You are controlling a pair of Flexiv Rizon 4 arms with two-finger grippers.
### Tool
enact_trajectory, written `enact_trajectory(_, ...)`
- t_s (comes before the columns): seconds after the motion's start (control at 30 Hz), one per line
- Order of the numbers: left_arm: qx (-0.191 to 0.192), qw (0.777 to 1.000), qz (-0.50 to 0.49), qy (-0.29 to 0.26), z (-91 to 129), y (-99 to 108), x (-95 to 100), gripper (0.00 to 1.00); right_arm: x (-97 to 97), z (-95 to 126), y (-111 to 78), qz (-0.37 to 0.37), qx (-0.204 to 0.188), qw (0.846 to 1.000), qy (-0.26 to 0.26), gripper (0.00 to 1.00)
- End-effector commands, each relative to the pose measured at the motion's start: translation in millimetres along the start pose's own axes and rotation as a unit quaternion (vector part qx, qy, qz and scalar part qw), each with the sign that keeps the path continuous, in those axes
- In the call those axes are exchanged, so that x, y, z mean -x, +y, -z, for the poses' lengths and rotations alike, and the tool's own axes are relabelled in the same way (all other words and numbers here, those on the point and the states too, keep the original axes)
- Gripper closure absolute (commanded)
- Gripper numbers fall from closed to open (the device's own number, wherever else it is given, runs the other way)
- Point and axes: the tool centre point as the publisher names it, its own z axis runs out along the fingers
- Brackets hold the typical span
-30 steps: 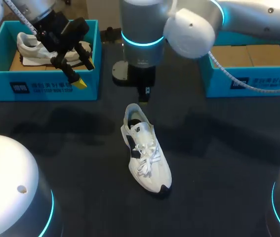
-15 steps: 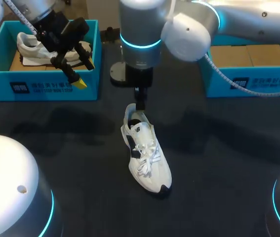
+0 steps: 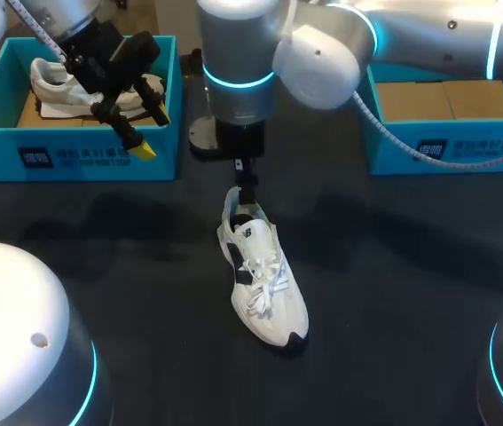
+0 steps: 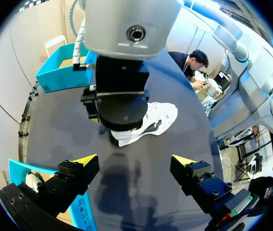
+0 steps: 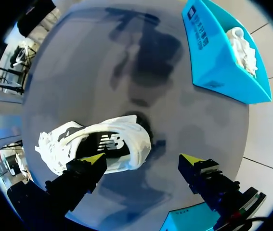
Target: Take the shoe out of the shoebox, open the shoe tongue, remove and reinsert the insole, then place the shoe into the shoebox
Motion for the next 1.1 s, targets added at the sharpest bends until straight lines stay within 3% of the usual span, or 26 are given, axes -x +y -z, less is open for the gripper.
enact_trajectory(0.03,0.001,1.0,0.0,-0.001,0,1,-1.0,0.0,3.1,-10,6.1,0.004,-0.002,1.0,0.005,0.0)
enact_trajectory(1.03,0.001,1.0,0.0,-0.001,0,1,-1.0,0.0,4.6,-64,10.4,0.042,0.0,0.997,0.06,0.0)
enact_trajectory(1.07,0.001,1.0,0.0,-0.001,0,1,-1.0,0.0,4.0,-66,9.7,0.041,0.0,0.997,0.061,0.06)
enact_trajectory(1.1,0.001,1.0,0.0,-0.001,0,1,-1.0,0.0,3.4,-67,9.0,0.039,-0.002,0.997,0.064,0.21)
